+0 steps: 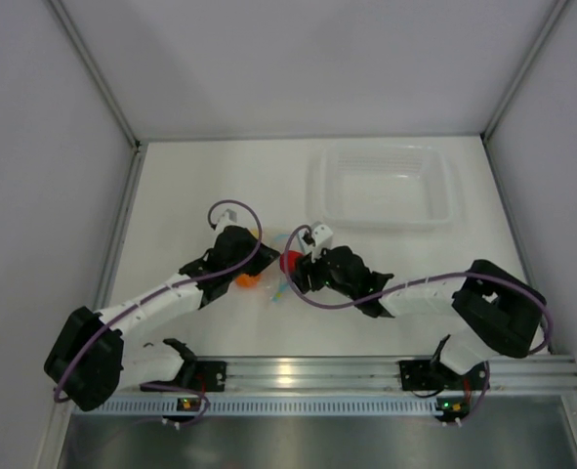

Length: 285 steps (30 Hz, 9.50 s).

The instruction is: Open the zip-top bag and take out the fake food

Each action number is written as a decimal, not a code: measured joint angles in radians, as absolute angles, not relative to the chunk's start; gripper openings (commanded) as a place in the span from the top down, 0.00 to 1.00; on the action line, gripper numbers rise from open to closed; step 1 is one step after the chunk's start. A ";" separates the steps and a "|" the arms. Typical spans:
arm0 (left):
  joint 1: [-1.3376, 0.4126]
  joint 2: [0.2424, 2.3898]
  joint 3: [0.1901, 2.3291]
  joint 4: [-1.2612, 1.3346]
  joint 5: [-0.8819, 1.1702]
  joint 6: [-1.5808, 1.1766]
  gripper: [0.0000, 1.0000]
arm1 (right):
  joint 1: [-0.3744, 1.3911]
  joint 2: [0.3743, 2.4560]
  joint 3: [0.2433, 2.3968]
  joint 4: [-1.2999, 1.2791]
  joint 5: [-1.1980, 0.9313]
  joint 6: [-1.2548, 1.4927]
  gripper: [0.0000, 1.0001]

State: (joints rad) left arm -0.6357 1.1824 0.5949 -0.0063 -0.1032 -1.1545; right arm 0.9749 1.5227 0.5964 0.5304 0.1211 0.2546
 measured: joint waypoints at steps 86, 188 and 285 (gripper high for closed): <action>-0.657 1.177 0.721 -0.023 0.029 -1.044 1.00 | 0.753 1.160 0.686 0.059 -0.103 0.390 0.55; -0.728 1.173 0.626 0.027 0.002 -0.965 1.00 | 0.875 1.518 0.947 -0.251 0.036 0.228 1.00; -1.027 1.300 0.840 -0.101 -0.737 -0.819 1.00 | 0.778 1.042 1.058 -0.547 0.112 0.226 1.00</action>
State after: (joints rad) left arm -1.0271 1.3003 0.8398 -0.1009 -0.7372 -0.8192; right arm 0.7780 1.0424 1.0580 -0.5472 0.1116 0.2260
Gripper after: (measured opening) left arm 0.023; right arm 0.019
